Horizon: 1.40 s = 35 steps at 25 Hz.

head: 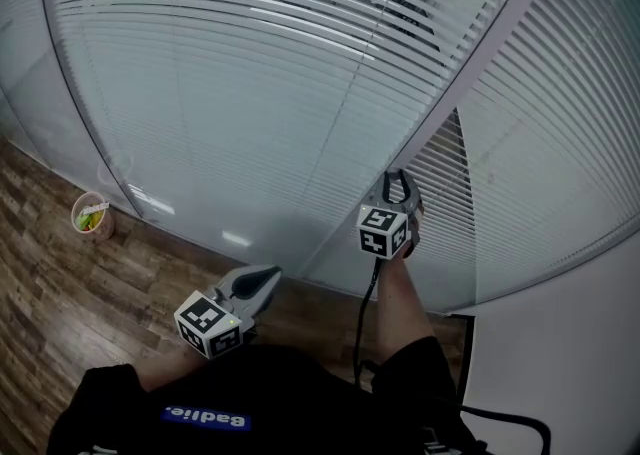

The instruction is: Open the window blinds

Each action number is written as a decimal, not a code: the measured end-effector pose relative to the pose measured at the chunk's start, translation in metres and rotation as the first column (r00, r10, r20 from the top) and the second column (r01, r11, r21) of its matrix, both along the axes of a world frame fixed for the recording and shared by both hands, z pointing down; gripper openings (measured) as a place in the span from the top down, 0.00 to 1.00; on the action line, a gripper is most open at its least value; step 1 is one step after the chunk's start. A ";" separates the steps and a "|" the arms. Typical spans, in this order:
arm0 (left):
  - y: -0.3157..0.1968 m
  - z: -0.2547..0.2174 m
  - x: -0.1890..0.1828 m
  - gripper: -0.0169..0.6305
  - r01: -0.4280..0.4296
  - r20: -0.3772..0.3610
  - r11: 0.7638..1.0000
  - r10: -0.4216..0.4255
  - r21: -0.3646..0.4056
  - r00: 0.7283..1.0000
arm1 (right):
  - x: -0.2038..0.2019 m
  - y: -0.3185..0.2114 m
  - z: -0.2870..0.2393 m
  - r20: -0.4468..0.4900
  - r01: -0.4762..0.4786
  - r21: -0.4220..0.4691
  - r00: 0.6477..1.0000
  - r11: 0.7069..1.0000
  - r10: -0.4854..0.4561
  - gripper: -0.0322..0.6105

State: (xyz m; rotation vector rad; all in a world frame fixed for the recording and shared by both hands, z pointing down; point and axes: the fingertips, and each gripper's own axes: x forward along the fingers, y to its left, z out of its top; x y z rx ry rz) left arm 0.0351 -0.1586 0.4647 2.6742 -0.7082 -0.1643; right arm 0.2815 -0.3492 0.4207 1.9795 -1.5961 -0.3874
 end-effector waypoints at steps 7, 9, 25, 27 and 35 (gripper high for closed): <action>0.000 -0.003 -0.003 0.97 0.003 -0.001 1.000 -0.003 0.000 1.000 | 0.004 0.003 -0.007 0.261 0.000 0.071 0.965 0.997 -0.019 0.75; -0.001 -0.004 -0.002 0.97 0.003 -0.002 1.000 -0.003 0.000 1.000 | 0.007 0.003 -0.008 0.318 -0.003 0.089 0.948 0.996 -0.025 0.75; -0.001 -0.008 0.000 0.97 -0.007 -0.005 1.000 0.007 0.002 1.000 | 0.003 0.002 -0.004 0.198 0.003 -0.005 0.980 1.000 -0.002 0.68; 0.000 -0.007 0.000 0.97 -0.008 -0.004 1.000 0.008 0.001 1.000 | 0.002 0.002 -0.003 0.143 -0.004 -0.021 0.990 1.000 0.007 0.68; 0.002 -0.005 -0.002 0.97 -0.003 -0.001 1.000 0.003 0.000 1.000 | 0.003 0.001 0.000 0.016 -0.024 -0.038 1.000 0.999 0.024 0.75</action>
